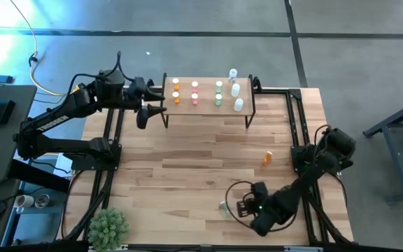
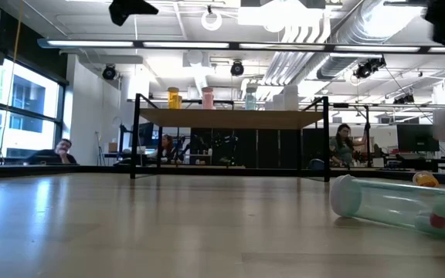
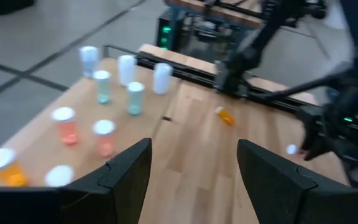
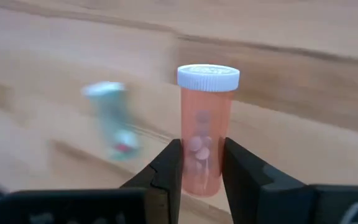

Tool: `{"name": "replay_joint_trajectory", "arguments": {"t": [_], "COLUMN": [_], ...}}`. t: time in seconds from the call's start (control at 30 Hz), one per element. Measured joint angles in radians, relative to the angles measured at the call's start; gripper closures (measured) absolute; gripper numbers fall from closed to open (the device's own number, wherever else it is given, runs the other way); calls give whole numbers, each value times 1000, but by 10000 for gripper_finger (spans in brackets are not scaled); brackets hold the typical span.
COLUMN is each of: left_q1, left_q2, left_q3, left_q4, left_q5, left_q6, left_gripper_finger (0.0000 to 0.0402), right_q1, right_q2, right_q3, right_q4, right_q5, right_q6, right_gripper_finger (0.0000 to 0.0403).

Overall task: Pick and place medicine bottles onto shelf by color
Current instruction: Put the pink pill bottle on the shelf aligned with the pink pill bottle

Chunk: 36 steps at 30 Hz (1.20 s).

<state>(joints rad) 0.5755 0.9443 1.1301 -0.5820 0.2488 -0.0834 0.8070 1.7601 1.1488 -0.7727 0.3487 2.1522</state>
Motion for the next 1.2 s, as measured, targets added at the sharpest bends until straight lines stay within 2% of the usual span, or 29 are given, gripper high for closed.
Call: {"name": "replay_joint_trajectory", "arguments": {"t": [0.27,0.6,0.7,0.93,1.2], "left_q1": [0,0,-1,-19,-58], "left_q2": [0,0,0,0,30], "left_q3": [0,0,0,0,-1], "left_q4": [0,3,3,4,16], "left_q5": [153,265,305,307,299], "left_q6": [44,61,61,60,24], "left_gripper_finger": [174,174,174,174,174], "right_q1": [-138,-351,-410,-525,-655], "right_q2": [-35,-56,-75,-157,-259], "right_q3": [1,2,2,2,3], "right_q4": [250,587,696,834,949], "right_q5": [152,166,148,97,-77], "right_q6": [-334,-839,-994,-1266,-1510], "right_gripper_finger": [324,324,324,324,324]}}
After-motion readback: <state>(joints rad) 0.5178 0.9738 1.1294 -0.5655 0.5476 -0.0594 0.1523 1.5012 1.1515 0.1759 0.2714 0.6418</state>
